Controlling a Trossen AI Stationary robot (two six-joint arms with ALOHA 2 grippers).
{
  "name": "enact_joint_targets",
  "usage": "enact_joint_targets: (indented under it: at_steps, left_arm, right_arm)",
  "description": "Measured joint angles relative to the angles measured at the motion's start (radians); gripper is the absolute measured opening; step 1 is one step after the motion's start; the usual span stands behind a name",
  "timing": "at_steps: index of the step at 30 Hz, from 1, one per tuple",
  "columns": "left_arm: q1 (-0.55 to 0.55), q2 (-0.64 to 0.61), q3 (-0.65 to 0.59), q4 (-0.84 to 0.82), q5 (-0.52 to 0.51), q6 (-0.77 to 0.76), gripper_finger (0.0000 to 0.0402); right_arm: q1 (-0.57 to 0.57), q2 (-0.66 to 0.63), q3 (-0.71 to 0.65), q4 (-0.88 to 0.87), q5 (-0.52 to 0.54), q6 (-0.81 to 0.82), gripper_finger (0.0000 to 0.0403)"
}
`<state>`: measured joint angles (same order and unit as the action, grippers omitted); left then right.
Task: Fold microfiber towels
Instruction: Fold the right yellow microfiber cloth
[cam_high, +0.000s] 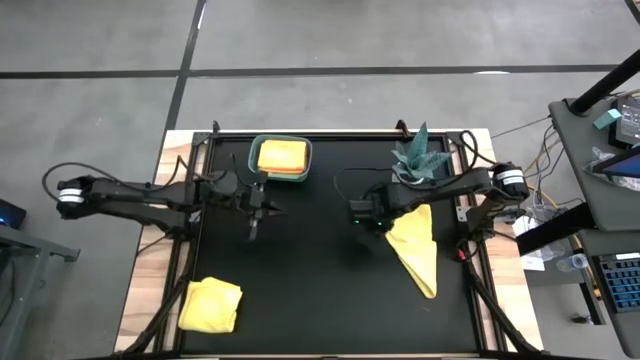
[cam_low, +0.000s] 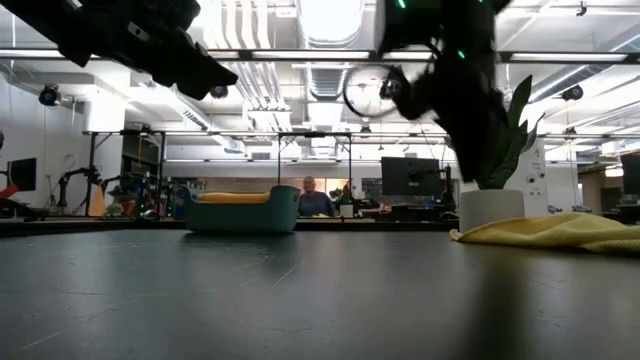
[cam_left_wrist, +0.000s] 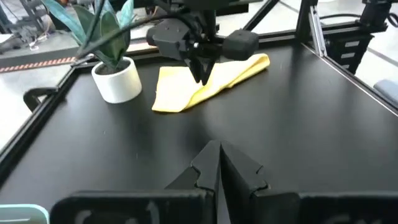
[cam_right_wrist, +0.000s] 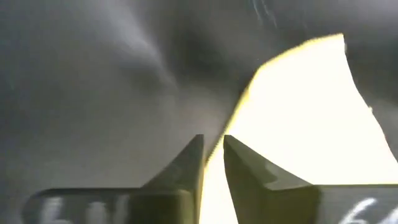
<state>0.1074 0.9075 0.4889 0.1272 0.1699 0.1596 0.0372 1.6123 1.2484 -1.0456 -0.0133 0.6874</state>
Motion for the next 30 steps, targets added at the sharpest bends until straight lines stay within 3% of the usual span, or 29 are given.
enact_joint_targets:
  at_steps: [10,16,20,26,30]
  left_arm:
    - [-0.001,0.033,0.001,0.003,0.000,-0.023,0.0000]
    - [-0.001,0.034,0.000,0.027,0.000,-0.023,0.0000]
    - [-0.001,0.036,0.000,0.048,0.000,-0.019,0.0000]
    - [-0.001,0.036,-0.002,0.047,0.000,-0.022,0.0000]
    - [-0.001,0.036,-0.003,0.050,0.000,-0.022,0.0000]
  right_arm:
    - [0.000,-0.001,-0.189,0.029,0.043,0.054,0.0165]
    - [0.005,0.001,-0.261,0.153,0.028,-0.007,0.0180]
    - [0.015,0.005,-0.273,0.196,0.016,-0.036,0.0144]
    - [0.029,-0.001,-0.233,0.197,0.025,-0.115,0.0023]
    - [0.051,-0.004,-0.154,0.194,0.075,-0.214,0.0010]
